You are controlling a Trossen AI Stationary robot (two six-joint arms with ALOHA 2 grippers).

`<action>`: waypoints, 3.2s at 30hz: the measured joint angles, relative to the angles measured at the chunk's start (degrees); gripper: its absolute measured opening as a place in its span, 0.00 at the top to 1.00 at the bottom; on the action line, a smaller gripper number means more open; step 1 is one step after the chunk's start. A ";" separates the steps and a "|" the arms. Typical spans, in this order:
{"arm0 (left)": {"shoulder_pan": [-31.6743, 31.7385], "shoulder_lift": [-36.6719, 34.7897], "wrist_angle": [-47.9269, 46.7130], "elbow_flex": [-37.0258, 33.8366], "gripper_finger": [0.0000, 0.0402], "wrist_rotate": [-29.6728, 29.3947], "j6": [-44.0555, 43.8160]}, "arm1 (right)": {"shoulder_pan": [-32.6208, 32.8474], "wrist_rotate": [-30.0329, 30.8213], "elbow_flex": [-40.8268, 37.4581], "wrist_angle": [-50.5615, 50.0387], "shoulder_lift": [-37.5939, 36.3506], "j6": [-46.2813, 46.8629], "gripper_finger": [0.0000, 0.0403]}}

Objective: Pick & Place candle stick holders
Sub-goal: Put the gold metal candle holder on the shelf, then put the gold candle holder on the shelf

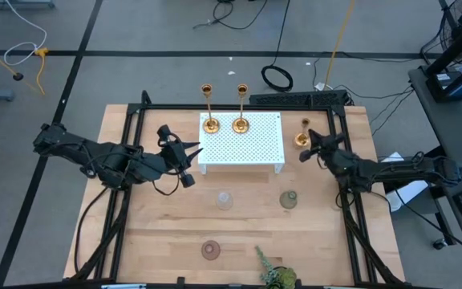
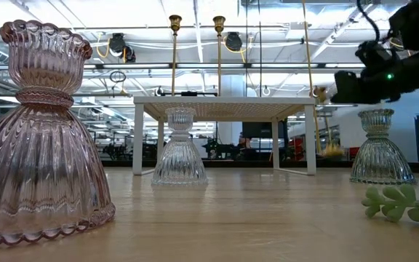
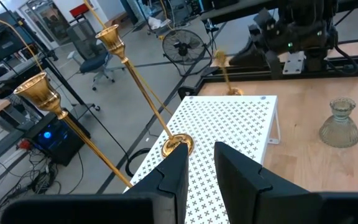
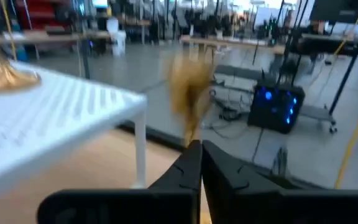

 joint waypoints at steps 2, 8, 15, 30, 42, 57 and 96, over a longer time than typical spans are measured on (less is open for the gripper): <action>-0.01 0.00 -0.01 0.00 0.79 0.01 0.00 | 0.03 -1.90 0.00 3.36 0.00 -1.73 1.00; 0.00 0.00 -0.09 0.00 0.79 0.02 0.01 | 0.03 -5.38 0.09 9.64 -0.02 -5.59 1.00; 0.00 0.00 -0.28 0.00 0.79 0.50 0.01 | 0.13 -10.37 0.09 4.05 0.02 -6.63 0.95; 0.00 0.00 -0.33 0.00 0.79 0.50 -0.20 | 0.13 -10.64 0.63 -14.42 0.00 4.17 0.58; -0.02 0.00 -0.31 0.00 0.79 0.50 -0.19 | 0.02 -23.60 13.55 -54.86 1.68 19.28 0.61; 0.09 0.00 -0.24 0.00 0.79 0.48 0.01 | -8.50 -25.78 13.60 -50.73 15.73 19.78 0.61; 0.09 0.02 -0.28 0.00 0.79 4.46 1.08 | -20.86 -31.95 13.53 -42.25 23.52 14.37 0.98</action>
